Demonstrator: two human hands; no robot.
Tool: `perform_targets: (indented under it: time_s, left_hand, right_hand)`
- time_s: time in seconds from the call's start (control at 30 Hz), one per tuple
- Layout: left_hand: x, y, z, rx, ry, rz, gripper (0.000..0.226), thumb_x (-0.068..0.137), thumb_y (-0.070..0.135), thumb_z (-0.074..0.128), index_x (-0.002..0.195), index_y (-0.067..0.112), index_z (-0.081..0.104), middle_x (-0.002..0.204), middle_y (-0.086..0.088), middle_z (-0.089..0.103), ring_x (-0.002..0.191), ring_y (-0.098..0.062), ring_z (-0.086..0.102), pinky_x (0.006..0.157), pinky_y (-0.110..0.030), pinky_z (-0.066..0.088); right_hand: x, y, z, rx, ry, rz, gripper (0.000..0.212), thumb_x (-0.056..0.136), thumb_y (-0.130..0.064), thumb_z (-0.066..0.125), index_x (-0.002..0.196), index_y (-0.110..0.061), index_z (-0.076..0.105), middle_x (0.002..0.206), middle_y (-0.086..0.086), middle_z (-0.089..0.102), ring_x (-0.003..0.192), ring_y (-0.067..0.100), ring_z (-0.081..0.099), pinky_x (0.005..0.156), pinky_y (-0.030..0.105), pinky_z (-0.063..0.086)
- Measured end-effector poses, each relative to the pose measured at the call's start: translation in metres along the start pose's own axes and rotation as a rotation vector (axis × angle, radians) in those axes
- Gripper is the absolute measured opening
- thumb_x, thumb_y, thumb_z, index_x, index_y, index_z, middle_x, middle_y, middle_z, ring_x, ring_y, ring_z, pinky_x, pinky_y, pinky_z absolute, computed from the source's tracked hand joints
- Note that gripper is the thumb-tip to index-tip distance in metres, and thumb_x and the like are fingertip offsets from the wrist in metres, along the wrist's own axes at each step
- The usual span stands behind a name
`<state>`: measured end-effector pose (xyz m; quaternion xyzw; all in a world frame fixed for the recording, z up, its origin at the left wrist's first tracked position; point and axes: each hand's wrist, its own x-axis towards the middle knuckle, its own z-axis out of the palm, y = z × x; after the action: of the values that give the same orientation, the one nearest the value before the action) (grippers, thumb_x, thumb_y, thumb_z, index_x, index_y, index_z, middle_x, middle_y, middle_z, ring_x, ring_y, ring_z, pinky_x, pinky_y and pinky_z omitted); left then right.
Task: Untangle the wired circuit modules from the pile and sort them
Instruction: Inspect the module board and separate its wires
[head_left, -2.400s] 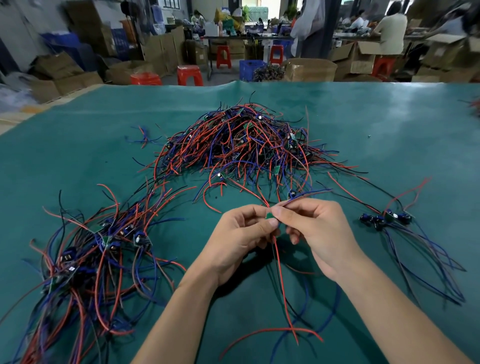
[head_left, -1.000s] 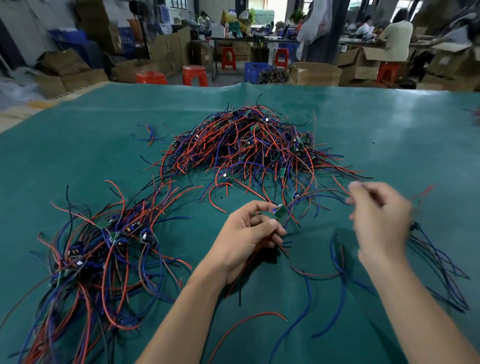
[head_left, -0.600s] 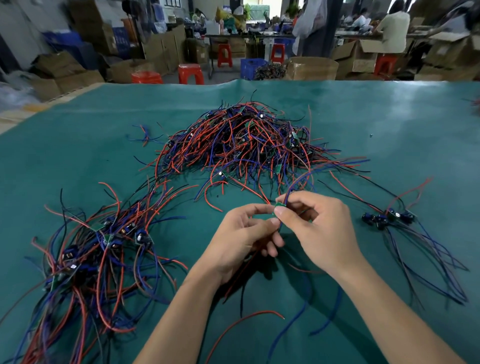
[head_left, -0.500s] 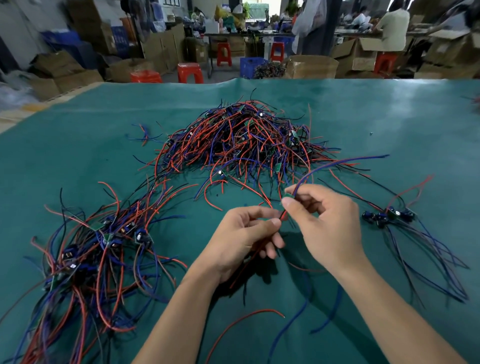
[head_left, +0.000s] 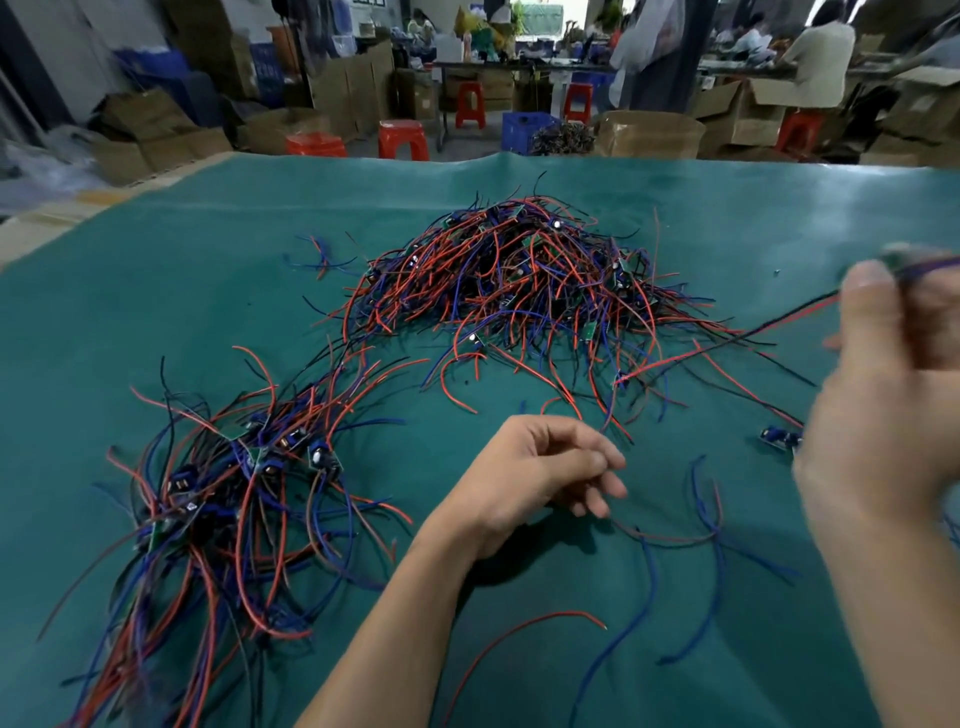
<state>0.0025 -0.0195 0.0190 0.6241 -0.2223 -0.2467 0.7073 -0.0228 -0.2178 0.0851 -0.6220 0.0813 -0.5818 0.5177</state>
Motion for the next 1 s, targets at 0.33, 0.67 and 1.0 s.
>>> perform_targets:
  time_s: [0.33, 0.67, 1.0]
  left_hand:
    - [0.0, -0.003, 0.002, -0.063, 0.101, 0.039, 0.03, 0.089, -0.009, 0.054, 0.077, 0.013, 0.069, 0.068, 0.002, 0.072, 0.057, -0.006, 0.064, 0.056, -0.017, 0.05]
    - [0.003, 0.0, 0.0, -0.065, 0.129, -0.01, 0.016, 0.096, -0.001, 0.053, 0.099, 0.007, 0.066, 0.076, -0.007, 0.071, 0.05, -0.009, 0.055, 0.05, -0.017, 0.041]
    - [0.002, 0.003, -0.001, -0.13, 0.187, -0.046, 0.015, 0.095, -0.002, 0.053, 0.098, 0.008, 0.064, 0.08, -0.009, 0.071, 0.057, -0.011, 0.06, 0.057, -0.017, 0.045]
  right_hand:
    - [-0.059, -0.08, 0.115, -0.031, -0.9, 0.047, 0.035, 0.088, -0.038, 0.072, 0.066, -0.012, 0.071, 0.054, -0.002, 0.062, 0.052, 0.006, 0.053, 0.058, 0.034, 0.051]
    - [-0.024, 0.036, 0.057, -1.046, -1.149, -0.028, 0.021, 0.087, -0.041, 0.074, 0.102, -0.027, 0.071, 0.107, 0.003, 0.064, 0.107, 0.031, 0.062, 0.088, 0.039, 0.052]
    - [-0.019, 0.06, 0.024, -0.885, -0.896, 0.032, 0.026, 0.084, -0.009, 0.072, 0.108, -0.019, 0.073, 0.104, 0.007, 0.064, 0.094, 0.033, 0.065, 0.089, 0.04, 0.052]
